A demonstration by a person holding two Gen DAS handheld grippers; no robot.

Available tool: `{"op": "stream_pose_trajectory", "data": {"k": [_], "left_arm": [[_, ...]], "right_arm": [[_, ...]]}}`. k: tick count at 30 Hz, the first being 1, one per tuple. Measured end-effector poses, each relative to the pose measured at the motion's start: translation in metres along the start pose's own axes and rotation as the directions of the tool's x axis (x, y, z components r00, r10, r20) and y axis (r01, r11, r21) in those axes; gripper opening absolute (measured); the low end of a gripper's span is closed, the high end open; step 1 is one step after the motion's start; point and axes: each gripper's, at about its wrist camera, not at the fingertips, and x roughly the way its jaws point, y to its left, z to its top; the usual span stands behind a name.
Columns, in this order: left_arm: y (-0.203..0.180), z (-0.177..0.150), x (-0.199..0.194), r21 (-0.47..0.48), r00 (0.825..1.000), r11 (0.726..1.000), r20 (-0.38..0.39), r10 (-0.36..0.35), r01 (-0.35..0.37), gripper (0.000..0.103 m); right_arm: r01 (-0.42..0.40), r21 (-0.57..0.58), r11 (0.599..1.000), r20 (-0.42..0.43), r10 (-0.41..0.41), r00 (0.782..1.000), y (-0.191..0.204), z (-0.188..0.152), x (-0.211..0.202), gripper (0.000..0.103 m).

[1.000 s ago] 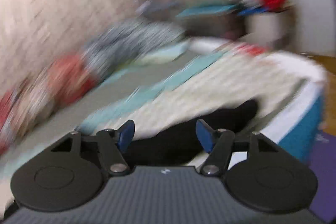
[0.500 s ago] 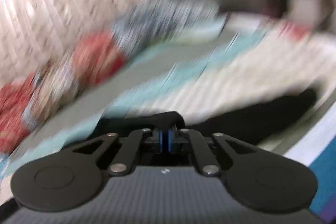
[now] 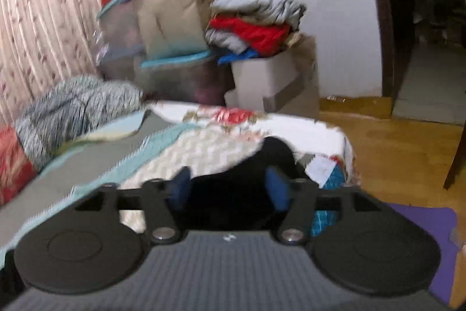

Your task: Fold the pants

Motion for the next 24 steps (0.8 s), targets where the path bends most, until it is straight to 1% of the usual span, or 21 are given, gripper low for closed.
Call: {"op": "stream_pose_trajectory", "data": {"k": [2,3,4,5,6,7,8,9,10,11,12,13,14,15,16,17,18,19,21,22,24], "left_arm": [[-0.018,0.007,0.042,0.03,0.998,0.999,-0.056,0.022,-0.02,0.081],[-0.024,0.008,0.058,0.035,0.997,0.999,-0.077,0.029,-0.026,0.08],[-0.029,0.009,0.072,0.034,0.995,0.999,-0.092,0.03,-0.027,0.075],[-0.034,0.009,0.083,0.031,0.994,0.999,-0.107,0.026,-0.023,0.062],[-0.038,0.008,0.093,0.025,0.992,1.0,-0.127,0.015,-0.012,0.054],[-0.04,0.007,0.099,0.022,0.99,1.0,-0.139,0.015,-0.012,0.036],[-0.042,0.006,0.104,0.025,0.99,1.0,-0.141,0.014,-0.011,0.021],[-0.045,0.004,0.105,0.034,0.991,0.999,-0.136,0.021,-0.016,0.02],[-0.046,0.004,0.104,0.035,0.992,0.999,-0.124,0.033,-0.029,0.016],[-0.045,0.004,0.101,0.028,0.992,0.999,-0.116,0.04,-0.037,0.014],[-0.042,0.005,0.094,0.012,0.994,0.999,-0.101,0.044,-0.043,0.014],[-0.038,0.008,0.086,-0.008,0.995,0.999,-0.08,0.051,-0.052,0.014],[-0.031,0.01,0.072,-0.03,0.997,0.998,-0.05,0.06,-0.062,0.013],[-0.025,0.016,0.061,-0.045,0.997,0.996,-0.021,0.076,-0.077,0.013],[-0.018,0.022,0.047,-0.063,0.995,0.993,0.01,0.097,-0.096,0.013],[-0.007,0.026,0.029,-0.096,0.994,0.99,0.042,0.105,-0.101,0.013],[0.005,0.032,0.011,-0.141,0.994,0.986,0.065,0.094,-0.084,0.013],[0.014,0.036,-0.003,-0.182,0.992,0.98,0.088,0.091,-0.073,0.012],[0.033,0.043,-0.039,-0.245,0.982,0.967,0.156,0.108,-0.067,0.012],[0.045,0.045,-0.055,-0.281,0.975,0.958,0.193,0.11,-0.052,0.012],[0.068,0.046,-0.081,-0.361,0.961,0.933,0.257,0.099,0.0,0.012]], "right_arm": [[0.007,-0.019,1.0,0.024,-0.006,1.0,0.004,0.002,0.002,0.067],[0.021,-0.024,0.999,0.058,-0.02,0.998,-0.002,0.005,-0.003,0.067],[0.047,-0.017,0.999,0.115,-0.044,0.992,-0.012,0.005,-0.013,0.068],[0.07,0.002,0.998,0.181,-0.069,0.981,-0.019,0.006,-0.022,0.069],[0.07,0.014,0.997,0.228,-0.072,0.971,-0.034,0.002,-0.042,0.07],[0.051,0.005,0.999,0.257,-0.051,0.965,-0.031,0.003,-0.043,0.071],[0.017,-0.038,0.999,0.251,-0.007,0.968,-0.023,0.003,-0.037,0.073],[-0.023,-0.103,0.994,0.216,0.045,0.975,-0.015,0.0,-0.034,0.075],[-0.086,-0.201,0.976,0.14,0.116,0.983,0.001,-0.006,-0.022,0.075],[-0.149,-0.282,0.948,0.063,0.173,0.983,0.016,-0.014,-0.012,0.076],[-0.222,-0.362,0.905,-0.031,0.227,0.973,0.033,-0.026,-0.001,0.078],[-0.282,-0.427,0.859,-0.115,0.258,0.959,0.047,-0.037,0.009,0.078],[-0.313,-0.505,0.804,-0.179,0.256,0.95,0.063,-0.052,0.02,0.078],[-0.292,-0.58,0.761,-0.197,0.216,0.956,0.075,-0.066,0.029,0.077],[-0.26,-0.65,0.714,-0.208,0.162,0.965,0.085,-0.079,0.043,0.072],[-0.251,-0.701,0.668,-0.241,0.109,0.964,0.093,-0.091,0.062,0.058],[-0.261,-0.729,0.633,-0.28,0.072,0.957,0.097,-0.099,0.077,0.012],[-0.287,-0.741,0.607,-0.317,0.061,0.947,0.101,-0.105,0.087,0.009],[-0.287,-0.753,0.592,-0.286,0.098,0.953,0.111,-0.097,0.088,0.009],[-0.276,-0.752,0.599,-0.246,0.134,0.96,0.12,-0.088,0.084,0.009],[-0.261,-0.71,0.654,-0.161,0.21,0.964,0.141,-0.055,0.081,0.009]]}}
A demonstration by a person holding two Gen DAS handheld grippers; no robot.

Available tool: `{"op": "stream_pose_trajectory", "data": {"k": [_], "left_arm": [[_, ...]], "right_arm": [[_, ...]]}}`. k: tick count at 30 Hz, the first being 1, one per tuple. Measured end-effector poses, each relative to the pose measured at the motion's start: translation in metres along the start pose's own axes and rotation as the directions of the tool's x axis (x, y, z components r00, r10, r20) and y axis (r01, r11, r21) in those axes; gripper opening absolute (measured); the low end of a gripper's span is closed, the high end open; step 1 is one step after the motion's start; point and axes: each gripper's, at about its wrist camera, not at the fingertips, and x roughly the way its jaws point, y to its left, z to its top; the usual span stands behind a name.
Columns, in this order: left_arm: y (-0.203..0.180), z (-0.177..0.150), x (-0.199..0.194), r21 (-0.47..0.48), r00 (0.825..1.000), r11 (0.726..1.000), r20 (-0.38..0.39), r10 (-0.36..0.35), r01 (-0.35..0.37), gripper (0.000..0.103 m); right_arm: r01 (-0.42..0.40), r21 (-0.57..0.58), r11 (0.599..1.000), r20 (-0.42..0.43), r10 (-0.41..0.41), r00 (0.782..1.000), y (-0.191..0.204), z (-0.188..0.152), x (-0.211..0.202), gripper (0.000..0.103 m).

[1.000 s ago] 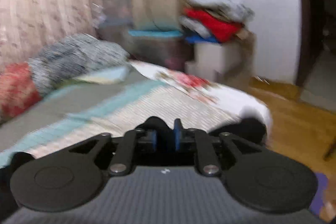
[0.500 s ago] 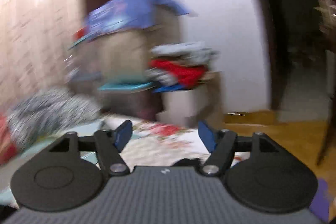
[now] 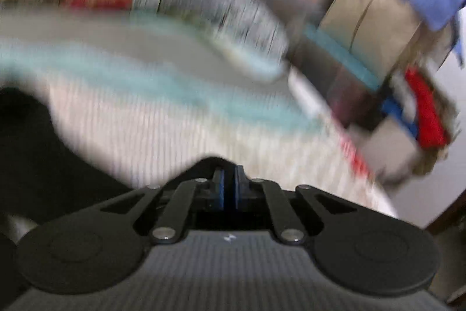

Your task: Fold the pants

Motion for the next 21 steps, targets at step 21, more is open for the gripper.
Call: {"op": "stream_pose_trajectory", "data": {"k": [21], "left_arm": [[0.07,-0.013,0.027,-0.258,0.996,0.964,0.038,0.078,-0.066,0.012]], "right_arm": [[-0.113,0.382,0.917,0.003,0.121,0.993,0.004,0.048,0.081,0.026]]}}
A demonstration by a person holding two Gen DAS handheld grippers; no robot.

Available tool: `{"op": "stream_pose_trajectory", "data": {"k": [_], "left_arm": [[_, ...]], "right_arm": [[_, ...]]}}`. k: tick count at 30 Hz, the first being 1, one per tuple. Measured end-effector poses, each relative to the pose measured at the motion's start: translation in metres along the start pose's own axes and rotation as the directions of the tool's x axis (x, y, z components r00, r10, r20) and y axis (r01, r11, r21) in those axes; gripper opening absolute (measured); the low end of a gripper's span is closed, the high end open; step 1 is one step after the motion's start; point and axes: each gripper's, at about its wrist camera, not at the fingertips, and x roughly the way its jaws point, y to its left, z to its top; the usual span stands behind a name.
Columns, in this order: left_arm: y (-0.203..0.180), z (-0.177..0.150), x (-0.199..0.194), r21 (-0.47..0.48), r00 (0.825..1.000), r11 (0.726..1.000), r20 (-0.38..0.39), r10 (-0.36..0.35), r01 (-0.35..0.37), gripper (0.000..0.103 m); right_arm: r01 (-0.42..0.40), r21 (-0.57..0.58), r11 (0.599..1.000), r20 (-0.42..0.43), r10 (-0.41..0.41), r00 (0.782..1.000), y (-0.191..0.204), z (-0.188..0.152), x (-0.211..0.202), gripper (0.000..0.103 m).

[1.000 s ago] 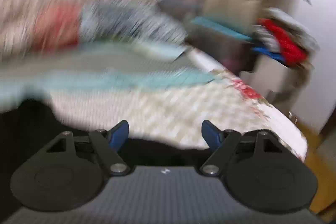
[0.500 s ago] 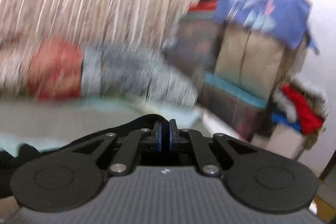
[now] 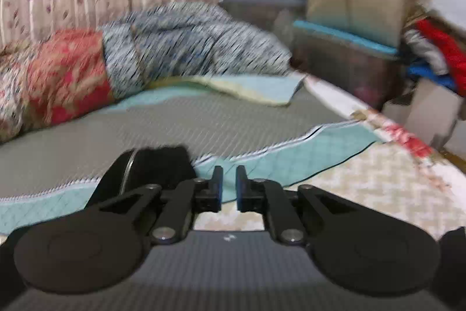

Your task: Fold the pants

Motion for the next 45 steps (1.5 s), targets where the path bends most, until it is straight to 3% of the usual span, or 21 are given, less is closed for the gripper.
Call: {"op": "stream_pose_trajectory", "data": {"k": [1,3,5,7,9,11,12,13,16,19,20,22,26,31,35,36,38,39,41,45], "left_arm": [[0.001,0.001,-0.004,-0.005,1.0,1.0,0.007,-0.008,0.008,0.012],[0.003,0.002,-0.011,-0.018,1.0,1.0,0.017,-0.021,0.021,0.012],[0.004,-0.002,-0.018,-0.027,0.999,0.999,0.022,-0.023,0.024,0.012],[0.003,-0.004,-0.022,-0.024,1.0,1.0,0.021,-0.019,0.02,0.012],[0.0,-0.004,-0.023,-0.016,1.0,1.0,0.022,-0.018,0.018,0.012],[-0.004,-0.002,-0.024,-0.011,0.999,1.0,0.027,-0.024,0.024,0.012],[-0.006,-0.002,-0.026,-0.008,0.999,1.0,0.031,-0.028,0.028,0.012],[-0.007,-0.001,-0.027,-0.005,0.999,0.999,0.035,-0.032,0.032,0.012],[-0.009,0.003,-0.032,-0.014,0.997,0.998,0.05,-0.057,0.058,0.012],[-0.005,0.008,-0.038,-0.049,0.994,0.994,0.062,-0.09,0.093,0.012],[-0.003,0.01,-0.038,-0.061,0.993,0.993,0.063,-0.101,0.105,0.012],[0.0,0.013,-0.038,-0.081,0.991,0.989,0.064,-0.116,0.121,0.012],[0.0,0.018,-0.024,-0.102,0.989,0.985,0.061,-0.134,0.14,0.012],[-0.011,0.027,0.017,-0.094,0.992,0.988,0.037,-0.118,0.121,0.012],[-0.027,0.029,0.055,-0.044,0.998,0.998,0.034,-0.047,0.048,0.013],[-0.03,0.027,0.065,-0.024,0.999,0.999,0.027,-0.021,0.022,0.016],[-0.028,0.021,0.077,-0.029,0.998,0.998,-0.036,0.055,-0.056,0.028],[-0.026,0.017,0.077,-0.037,0.996,0.997,-0.06,0.063,-0.065,0.033],[-0.021,0.009,0.065,-0.031,0.997,0.999,-0.076,0.028,-0.031,0.043],[-0.01,-0.013,0.015,-0.028,0.99,0.998,-0.13,-0.051,0.048,0.054]], "right_arm": [[-0.024,-0.008,1.0,-0.021,0.024,0.999,0.01,0.004,0.004,0.047],[-0.08,0.011,0.997,-0.041,0.081,0.996,0.02,0.013,0.016,0.071],[-0.098,0.022,0.995,-0.043,0.099,0.994,0.034,0.015,0.03,0.078],[-0.058,0.016,0.998,-0.062,0.059,0.996,0.049,0.017,0.045,0.086],[0.002,0.043,0.999,-0.131,0.004,0.991,0.051,0.013,0.073,0.084],[-0.013,0.117,0.993,-0.249,0.042,0.968,0.048,0.002,0.1,0.056],[-0.016,0.141,0.99,-0.31,0.06,0.949,0.043,-0.004,0.108,0.035],[0.006,0.155,0.988,-0.299,0.041,0.953,0.043,-0.008,0.107,0.006],[-0.058,0.3,0.952,-0.232,0.131,0.964,0.026,0.006,0.081,0.007],[-0.145,0.49,0.86,-0.046,0.192,0.98,-0.013,0.038,0.03,0.007],[-0.166,0.538,0.827,0.009,0.191,0.982,-0.027,0.05,0.011,0.007],[-0.189,0.572,0.798,0.107,0.156,0.982,-0.05,0.072,-0.02,0.007],[-0.167,0.577,0.8,0.231,0.037,0.972,-0.078,0.103,-0.065,0.007],[-0.087,0.55,0.831,0.181,-0.017,0.983,-0.078,0.124,-0.034,0.007],[-0.023,0.513,0.858,0.125,-0.048,0.991,-0.062,0.134,0.009,0.01],[-0.011,0.512,0.859,0.099,-0.046,0.994,-0.058,0.133,0.023,0.014],[0.007,0.499,0.867,0.028,-0.024,0.999,-0.054,0.128,0.042,0.045],[0.03,0.494,0.869,-0.02,-0.023,1.0,-0.055,0.126,0.05,0.07],[0.047,0.492,0.869,-0.038,-0.032,0.999,-0.054,0.106,0.047,0.071],[-0.016,0.423,0.906,-0.054,0.043,0.998,-0.064,0.061,0.02,0.07]]}}
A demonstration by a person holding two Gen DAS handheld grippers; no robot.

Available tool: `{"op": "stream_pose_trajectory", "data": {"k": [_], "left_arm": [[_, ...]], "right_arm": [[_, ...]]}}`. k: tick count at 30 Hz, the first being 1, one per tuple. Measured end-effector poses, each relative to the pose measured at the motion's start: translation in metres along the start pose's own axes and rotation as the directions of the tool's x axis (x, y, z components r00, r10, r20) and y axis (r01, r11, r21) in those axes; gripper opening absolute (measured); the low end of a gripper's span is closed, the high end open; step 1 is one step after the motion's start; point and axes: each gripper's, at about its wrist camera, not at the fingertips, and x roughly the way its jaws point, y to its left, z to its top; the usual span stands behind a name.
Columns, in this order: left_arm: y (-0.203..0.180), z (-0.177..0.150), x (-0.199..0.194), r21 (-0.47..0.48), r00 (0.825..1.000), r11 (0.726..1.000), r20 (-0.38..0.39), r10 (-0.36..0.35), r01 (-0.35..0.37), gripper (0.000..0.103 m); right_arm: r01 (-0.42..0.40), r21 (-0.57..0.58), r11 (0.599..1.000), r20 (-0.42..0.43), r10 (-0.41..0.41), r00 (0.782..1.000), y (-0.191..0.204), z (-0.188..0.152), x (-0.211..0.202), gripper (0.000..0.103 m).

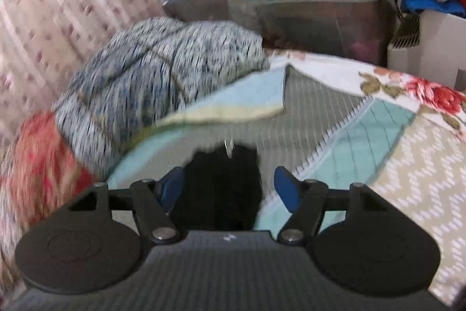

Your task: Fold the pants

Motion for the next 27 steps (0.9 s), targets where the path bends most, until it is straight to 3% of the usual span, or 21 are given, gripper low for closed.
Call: {"op": "stream_pose_trajectory", "data": {"k": [4,6,8,12,16,18,20,22,25,27], "left_arm": [[0.001,-0.031,-0.044,0.056,0.999,0.998,-0.043,0.018,-0.016,0.062],[0.003,-0.05,-0.062,0.061,0.996,0.998,-0.085,0.011,-0.006,0.069],[0.005,-0.068,-0.069,0.03,0.991,1.0,-0.13,0.011,-0.007,0.086],[0.015,-0.101,-0.061,-0.043,0.972,0.999,-0.235,-0.003,-0.007,0.094],[0.028,-0.121,-0.036,-0.217,0.939,0.976,-0.331,-0.093,0.021,0.095],[0.026,-0.126,-0.023,-0.247,0.938,0.968,-0.327,-0.114,0.031,0.083],[0.023,-0.13,-0.011,-0.235,0.931,0.972,-0.349,-0.109,0.026,0.007],[0.02,-0.131,-0.015,-0.229,0.934,0.973,-0.34,-0.113,0.034,0.008],[0.019,-0.117,-0.058,-0.157,0.962,0.986,-0.258,-0.095,0.055,0.007],[0.034,-0.105,-0.092,-0.185,0.97,0.98,-0.218,-0.11,0.07,0.007]], "right_arm": [[-0.083,0.001,0.997,-0.072,0.083,0.994,-0.013,-0.044,-0.039,0.071],[-0.172,-0.014,0.985,-0.126,0.169,0.978,-0.018,-0.069,-0.066,0.071],[-0.255,-0.043,0.966,-0.16,0.245,0.956,-0.006,-0.094,-0.094,0.071],[-0.37,-0.133,0.919,-0.179,0.345,0.922,0.005,-0.14,-0.156,0.07],[-0.367,-0.191,0.91,-0.18,0.335,0.925,0.0,-0.168,-0.205,0.07],[-0.347,-0.194,0.918,-0.181,0.314,0.932,-0.007,-0.177,-0.224,0.07],[-0.312,-0.186,0.932,-0.183,0.28,0.943,-0.013,-0.183,-0.235,0.07],[-0.262,-0.168,0.95,-0.169,0.234,0.957,-0.027,-0.186,-0.24,0.07],[-0.184,-0.123,0.975,-0.127,0.168,0.978,-0.055,-0.183,-0.249,0.07],[-0.109,-0.087,0.99,-0.104,0.1,0.99,-0.076,-0.18,-0.25,0.07]]}}
